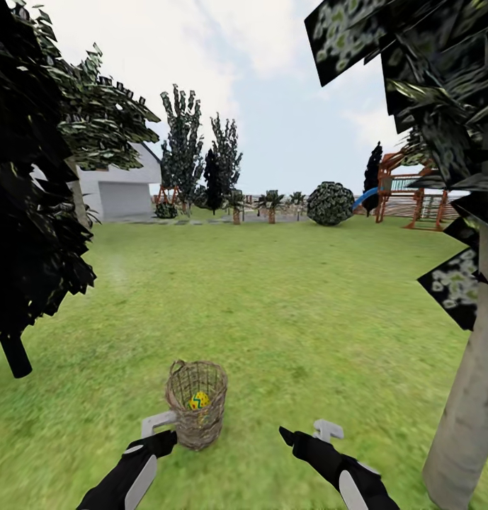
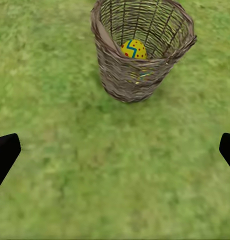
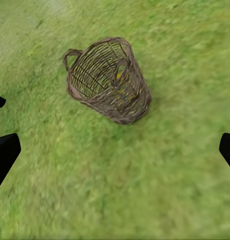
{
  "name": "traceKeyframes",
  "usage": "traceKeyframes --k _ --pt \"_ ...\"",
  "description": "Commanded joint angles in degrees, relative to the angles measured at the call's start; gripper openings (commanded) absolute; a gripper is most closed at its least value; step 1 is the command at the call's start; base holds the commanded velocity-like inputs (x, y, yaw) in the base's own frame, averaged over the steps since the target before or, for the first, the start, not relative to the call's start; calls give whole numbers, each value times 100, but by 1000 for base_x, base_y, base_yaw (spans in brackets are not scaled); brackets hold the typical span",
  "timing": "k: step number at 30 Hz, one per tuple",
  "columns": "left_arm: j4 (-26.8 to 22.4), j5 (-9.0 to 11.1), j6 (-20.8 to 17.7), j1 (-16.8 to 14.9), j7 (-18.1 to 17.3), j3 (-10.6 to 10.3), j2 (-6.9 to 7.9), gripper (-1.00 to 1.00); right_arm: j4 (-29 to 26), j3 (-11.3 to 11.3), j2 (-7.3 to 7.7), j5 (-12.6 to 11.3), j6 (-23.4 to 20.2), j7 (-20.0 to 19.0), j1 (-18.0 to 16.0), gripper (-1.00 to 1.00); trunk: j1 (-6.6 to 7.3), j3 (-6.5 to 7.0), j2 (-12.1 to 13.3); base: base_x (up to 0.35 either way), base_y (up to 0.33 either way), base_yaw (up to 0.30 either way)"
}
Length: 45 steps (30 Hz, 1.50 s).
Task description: Take the three Easter eggs out of the wicker basket on the lawn in the garden, then place them on the lawn next to a single tree (choose any tree) so that all three eggs are next to the same tree and none are left in the basket.
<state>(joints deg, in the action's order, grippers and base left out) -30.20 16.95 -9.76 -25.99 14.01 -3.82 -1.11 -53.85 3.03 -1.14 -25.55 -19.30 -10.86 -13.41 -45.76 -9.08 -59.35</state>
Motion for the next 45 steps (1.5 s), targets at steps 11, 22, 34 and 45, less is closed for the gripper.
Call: traceKeyframes --k 11,22,34,45 --pt "-6 56 -19 -2 41 -40 6 100 -19 -6 -8 -39 -26 -1 -3 100 -1 -23 -7 0 205 0" --pt "-3 55 -17 -2 40 -40 6 100 -12 -21 -1 -53 -39 2 -3 100 -1 -110 -7 41 231 -8" --pt "-3 54 -12 -2 49 -40 6 100 -11 -17 -5 -44 -23 -3 -3 100 -1 -193 -7 140 242 -104" --pt "-3 54 -9 -2 53 -47 6 100 -11 -30 0 -79 -22 -3 -3 100 -1 -199 -7 242 242 -145"
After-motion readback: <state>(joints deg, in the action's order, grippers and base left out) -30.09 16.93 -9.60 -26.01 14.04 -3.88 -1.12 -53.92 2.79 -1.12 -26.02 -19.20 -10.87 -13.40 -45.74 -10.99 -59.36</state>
